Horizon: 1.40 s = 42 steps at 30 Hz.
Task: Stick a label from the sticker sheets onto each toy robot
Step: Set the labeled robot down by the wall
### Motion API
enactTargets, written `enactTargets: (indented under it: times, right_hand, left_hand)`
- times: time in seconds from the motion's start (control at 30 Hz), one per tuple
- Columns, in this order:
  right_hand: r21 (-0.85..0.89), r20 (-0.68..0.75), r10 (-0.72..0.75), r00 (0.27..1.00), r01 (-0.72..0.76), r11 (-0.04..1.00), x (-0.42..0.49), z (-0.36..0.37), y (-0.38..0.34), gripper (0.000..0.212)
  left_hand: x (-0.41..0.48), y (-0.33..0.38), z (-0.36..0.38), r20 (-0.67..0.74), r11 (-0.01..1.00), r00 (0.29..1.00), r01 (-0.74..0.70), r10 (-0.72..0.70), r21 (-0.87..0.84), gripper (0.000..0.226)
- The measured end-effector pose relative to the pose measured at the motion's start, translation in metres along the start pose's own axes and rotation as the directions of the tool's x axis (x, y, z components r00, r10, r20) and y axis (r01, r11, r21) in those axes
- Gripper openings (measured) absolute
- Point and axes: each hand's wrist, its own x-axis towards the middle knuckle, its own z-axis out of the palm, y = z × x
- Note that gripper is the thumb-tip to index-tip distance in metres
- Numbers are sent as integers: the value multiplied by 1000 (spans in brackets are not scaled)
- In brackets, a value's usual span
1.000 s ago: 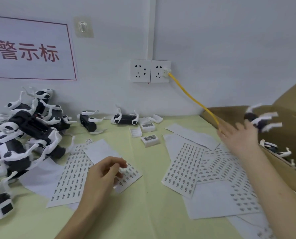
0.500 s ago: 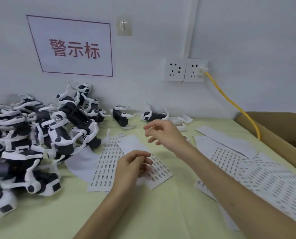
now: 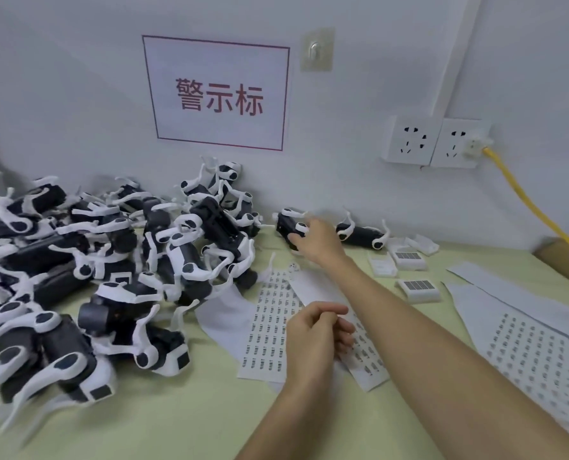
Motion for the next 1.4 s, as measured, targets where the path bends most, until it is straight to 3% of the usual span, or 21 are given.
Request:
enactTargets:
  times: [0.1,0.23,0.37,0.5,0.63,0.73,0.8,0.87,0.9,1.07,1.4]
  right_hand:
    - [35,-45,70,997,-68,997,-3,2,8,11]
    - [270,-37,221,975,-203,941,-24,-28,15,26]
    - [710,148,350,925,-346,614,-70,-76,22,12]
    - [833,300,238,924,-375,407,-134,-118,26,19]
    - [868,355,154,922,-386,312,-190,-127,27,20]
    - [843,352,183,918,-396,364,-207,-121,25,22]
    - [753,274,216,937,-348,558,-211,-117,25,23]
    - [583,95,200,975,-217,783,-212,-117,28,17]
    - [540,10,166,986,-146,829,-212,-118,30,16]
    - [606,-74,-10,997,53,794,-216,-117,26,21]
    - [659,-100,88,991,0,752,-217,-111,30,9]
  left_hand:
    - [-2,4,1,10,1000,1000,18,-18,9,38]
    - [-7,12,0,17,999,1000,13,-14,35,34]
    - [-10,19,-3,28,999,999,-30,29,19,31]
    - [-13,25,-2,127,997,990,-61,65,-39,19]
    - [-17,25,4,335,997,941,-58,40,46,48]
    - [-22,24,7,327,999,945,-14,25,-36,61]
    - [-22,21,3,330,998,944,2,21,-69,62]
    - [-21,21,0,348,998,937,-7,30,-68,59]
    - [-21,22,0,357,998,933,-19,40,-61,59]
    - [-23,19,4,398,997,914,-80,77,-10,58]
    - [-30,15,7,460,995,886,-90,61,40,56]
